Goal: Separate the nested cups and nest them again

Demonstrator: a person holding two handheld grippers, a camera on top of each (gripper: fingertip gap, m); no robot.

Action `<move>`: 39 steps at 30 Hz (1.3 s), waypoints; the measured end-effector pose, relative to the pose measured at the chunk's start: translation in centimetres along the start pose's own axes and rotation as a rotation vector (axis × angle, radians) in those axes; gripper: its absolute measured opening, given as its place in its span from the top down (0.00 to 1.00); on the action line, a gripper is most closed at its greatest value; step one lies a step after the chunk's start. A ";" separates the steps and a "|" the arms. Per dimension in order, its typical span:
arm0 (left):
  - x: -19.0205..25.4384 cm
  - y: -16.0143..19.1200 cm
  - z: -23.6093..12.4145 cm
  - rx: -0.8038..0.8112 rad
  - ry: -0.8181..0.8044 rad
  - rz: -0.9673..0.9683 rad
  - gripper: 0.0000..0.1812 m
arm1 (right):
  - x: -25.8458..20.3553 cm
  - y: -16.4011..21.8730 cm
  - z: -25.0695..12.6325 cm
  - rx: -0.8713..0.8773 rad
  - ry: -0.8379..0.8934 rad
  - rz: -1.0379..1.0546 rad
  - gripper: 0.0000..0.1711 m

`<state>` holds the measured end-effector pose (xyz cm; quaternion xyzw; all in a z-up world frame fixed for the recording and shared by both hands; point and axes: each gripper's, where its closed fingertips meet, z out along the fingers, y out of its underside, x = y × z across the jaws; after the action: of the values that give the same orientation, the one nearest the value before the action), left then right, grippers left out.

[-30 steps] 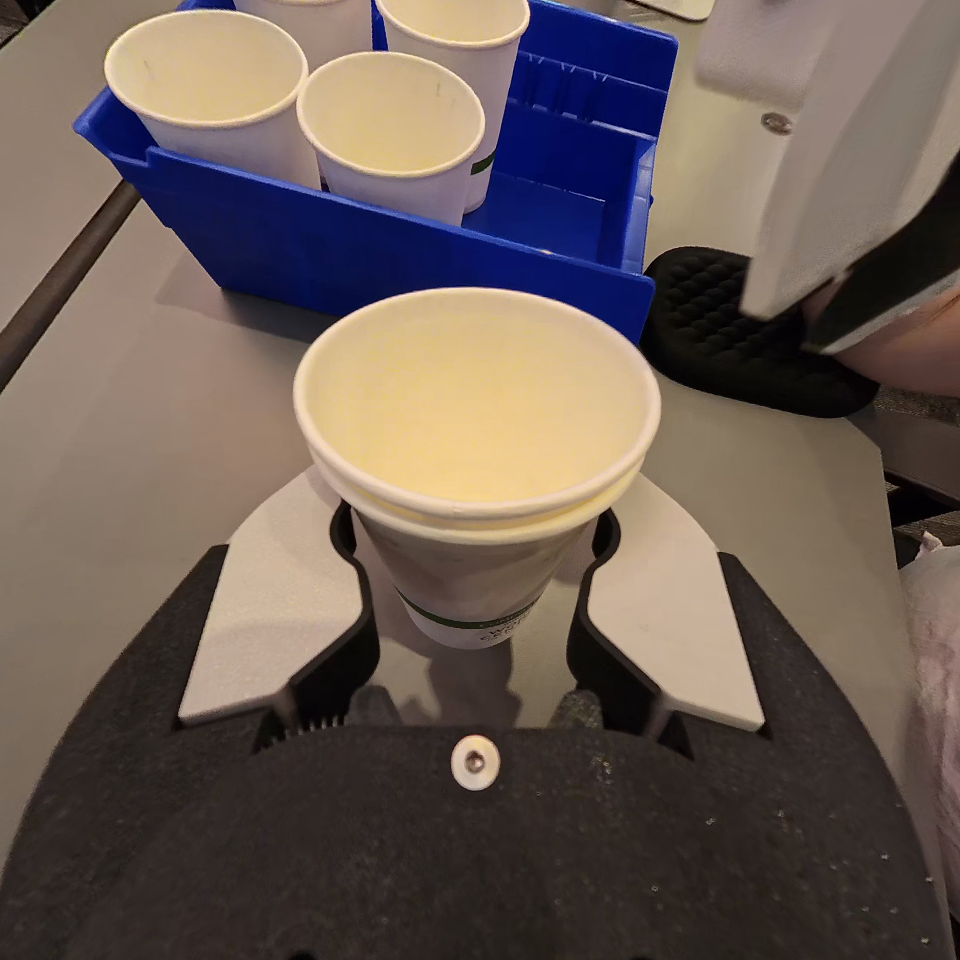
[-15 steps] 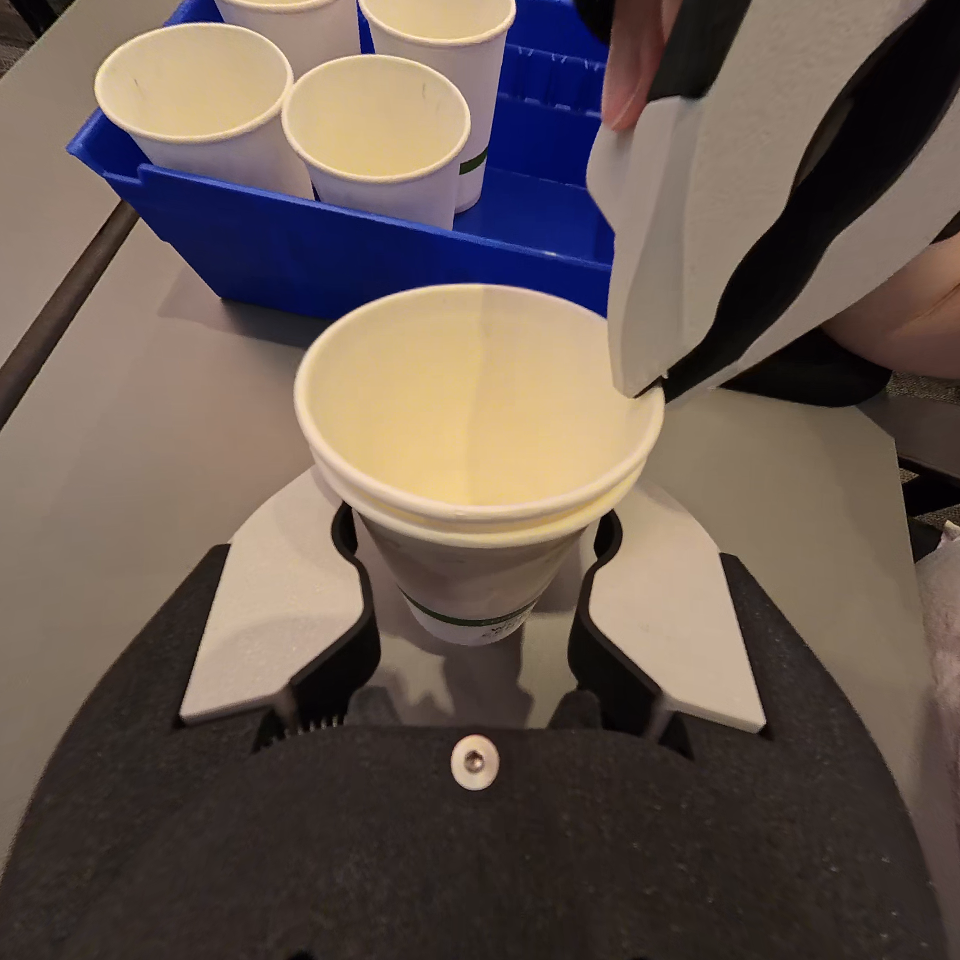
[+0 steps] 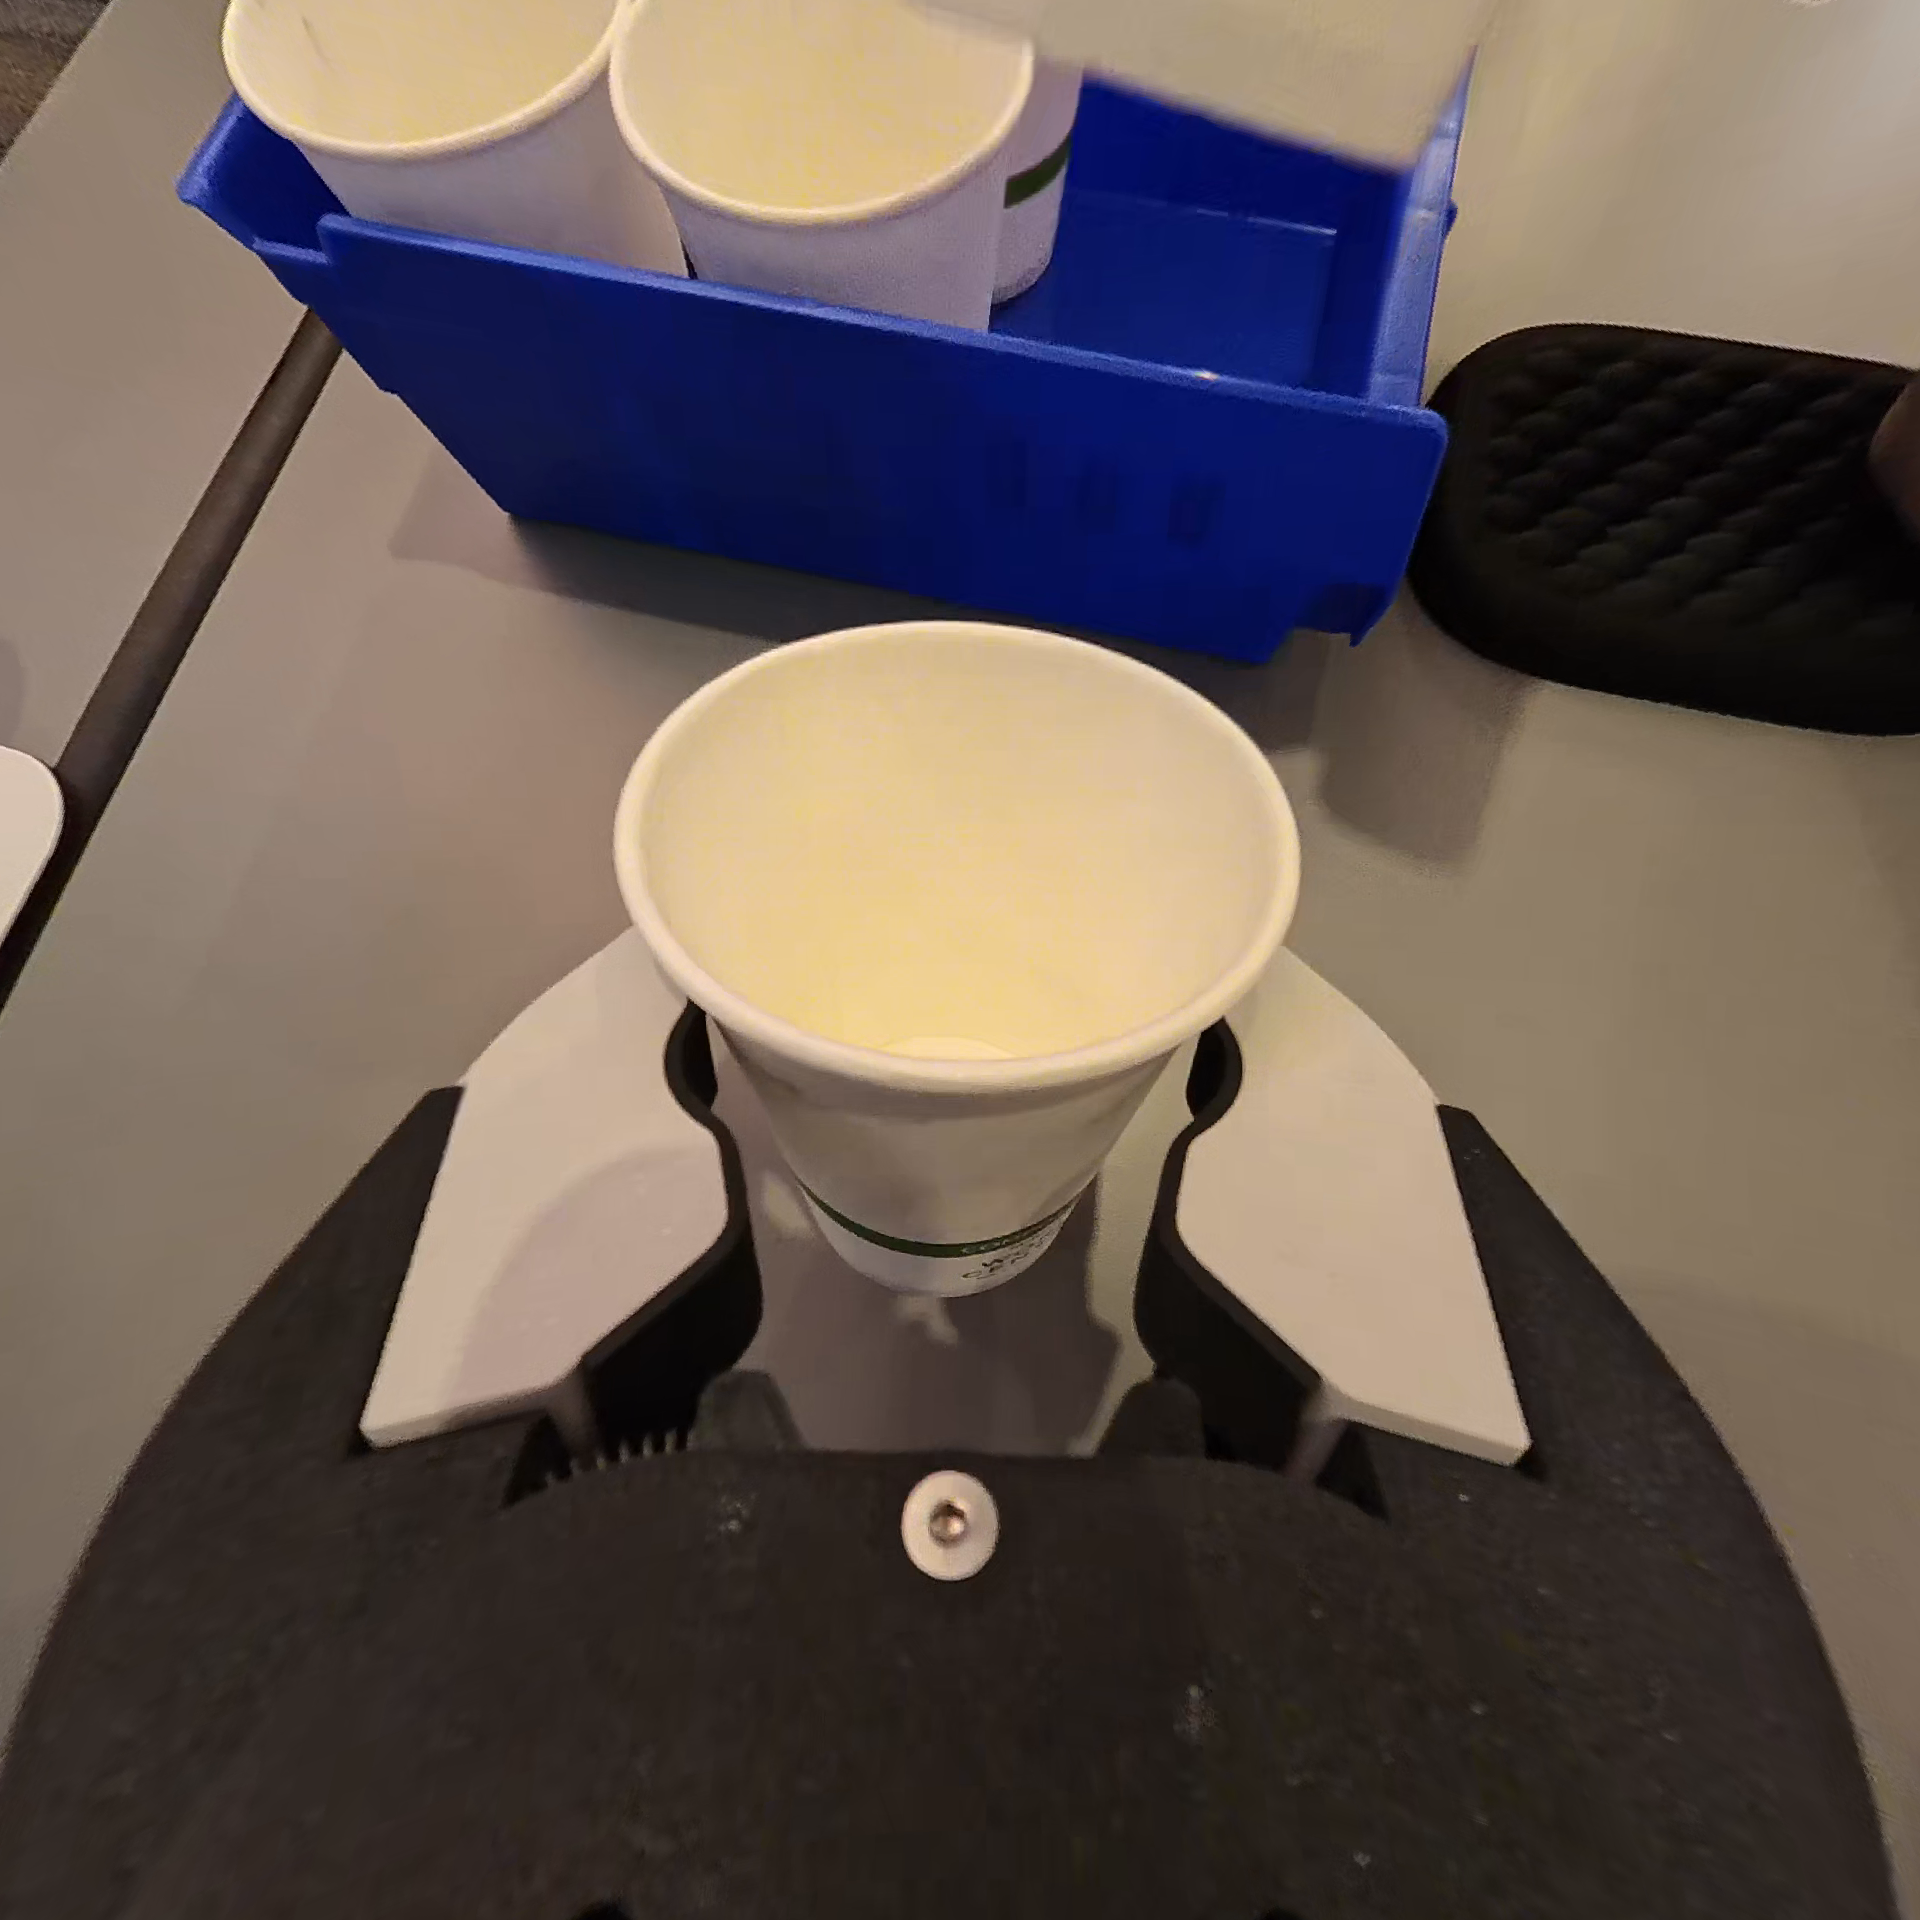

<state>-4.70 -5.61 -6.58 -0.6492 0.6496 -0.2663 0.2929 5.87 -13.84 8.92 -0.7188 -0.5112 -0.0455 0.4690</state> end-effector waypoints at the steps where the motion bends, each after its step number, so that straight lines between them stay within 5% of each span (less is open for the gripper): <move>1: 0.0 0.1 0.0 -0.003 0.002 -0.001 0.50 | 0.1 1.4 -0.7 -0.057 0.025 0.024 0.98; 11: 0.7 -0.2 0.0 -0.003 0.020 0.007 0.50 | -0.6 13.3 -2.0 -0.591 0.011 0.230 0.98; 31: 1.2 -1.1 -1.1 0.026 0.021 0.026 0.50 | -4.7 19.5 0.0 -0.789 -0.294 0.404 0.98; 39: 1.2 -1.4 -1.5 0.047 0.025 0.020 0.50 | -2.9 18.0 -0.4 -0.720 -0.182 0.425 0.94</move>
<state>-4.78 -6.88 -4.56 -0.6321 0.6533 -0.2865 0.3025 18.63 -16.80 -3.77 -0.9271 -0.3426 -0.0596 0.1402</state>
